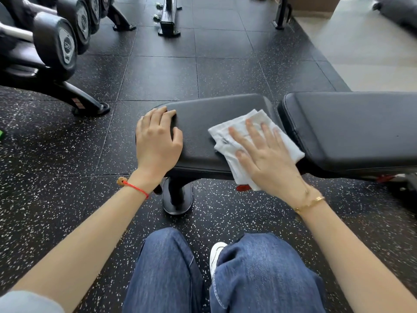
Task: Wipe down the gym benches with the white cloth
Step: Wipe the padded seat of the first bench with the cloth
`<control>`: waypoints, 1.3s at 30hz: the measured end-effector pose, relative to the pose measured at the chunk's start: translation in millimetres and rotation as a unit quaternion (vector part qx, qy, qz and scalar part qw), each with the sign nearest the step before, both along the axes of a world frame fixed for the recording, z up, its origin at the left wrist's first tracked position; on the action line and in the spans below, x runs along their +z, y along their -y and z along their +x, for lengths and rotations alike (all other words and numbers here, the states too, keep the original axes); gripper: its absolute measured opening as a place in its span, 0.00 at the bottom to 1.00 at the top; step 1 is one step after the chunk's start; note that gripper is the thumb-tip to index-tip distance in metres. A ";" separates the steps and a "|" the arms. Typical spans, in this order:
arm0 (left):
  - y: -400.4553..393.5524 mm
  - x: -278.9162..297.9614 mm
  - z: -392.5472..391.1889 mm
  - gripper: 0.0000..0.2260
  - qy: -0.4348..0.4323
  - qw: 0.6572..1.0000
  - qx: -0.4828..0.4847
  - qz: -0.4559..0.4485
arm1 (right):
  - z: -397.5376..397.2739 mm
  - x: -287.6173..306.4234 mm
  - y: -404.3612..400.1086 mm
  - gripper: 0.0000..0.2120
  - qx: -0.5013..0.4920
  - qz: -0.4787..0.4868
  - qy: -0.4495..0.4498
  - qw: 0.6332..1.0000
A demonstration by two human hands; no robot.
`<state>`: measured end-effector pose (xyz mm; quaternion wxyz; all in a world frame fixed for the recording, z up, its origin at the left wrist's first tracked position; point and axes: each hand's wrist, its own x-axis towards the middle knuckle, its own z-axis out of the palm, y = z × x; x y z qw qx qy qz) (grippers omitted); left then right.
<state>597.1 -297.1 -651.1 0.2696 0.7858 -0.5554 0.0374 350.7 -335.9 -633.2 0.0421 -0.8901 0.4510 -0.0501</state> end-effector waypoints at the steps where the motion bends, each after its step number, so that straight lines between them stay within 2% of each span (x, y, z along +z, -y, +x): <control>1: -0.3 0.2 0.0 0.19 -0.001 1.000 -0.002 0.001 | -4.1 0.5 1.6 0.25 -0.002 0.009 0.004 1.000; 5: -0.3 1.2 1.1 0.19 -0.001 1.000 -0.002 0.002 | 3.6 1.6 58.4 0.25 -0.064 0.014 0.000 0.998; 9: 0.6 1.5 0.9 0.19 -0.005 1.000 0.003 -0.001 | 46.6 9.6 114.0 0.25 -0.121 0.046 -0.012 0.992; 13: 1.4 2.1 3.5 0.19 -0.006 1.000 0.000 -0.007 | 90.6 2.9 78.0 0.25 -0.026 0.006 -0.030 0.999; 17: 2.3 0.1 5.6 0.19 -0.012 1.000 -0.006 -0.017 | 53.7 -4.0 39.0 0.25 0.032 0.012 0.002 0.999; 21: 2.8 -1.4 4.7 0.19 -0.014 1.000 -0.005 -0.023 | 16.4 -0.7 77.4 0.30 -0.033 0.010 -0.010 0.999; 25: 3.1 -0.6 4.3 0.19 -0.012 1.000 -0.001 -0.019 | 38.2 4.3 123.1 0.25 -0.114 0.026 -0.017 0.993; 27: 2.8 -0.6 4.8 0.19 -0.011 1.000 -0.002 -0.020 | 58.7 3.9 112.3 0.24 -0.094 0.019 -0.045 0.994; 29: 2.4 -0.4 5.0 0.19 -0.015 1.000 -0.004 -0.021 | 68.3 0.1 79.9 0.25 -0.019 -0.019 -0.054 0.998; 33: 1.6 -0.5 5.4 0.19 -0.018 1.000 -0.009 -0.019 | 38.9 1.6 20.6 0.26 0.056 0.005 0.000 0.998; 36: 1.2 -0.8 4.5 0.19 -0.022 1.000 -0.011 -0.019 | 11.8 0.4 35.6 0.28 0.019 0.000 -0.019 1.000; 39: 0.6 -0.7 3.9 0.18 -0.025 0.999 -0.009 -0.020 | 18.0 1.5 78.7 0.24 -0.071 0.016 -0.015 0.997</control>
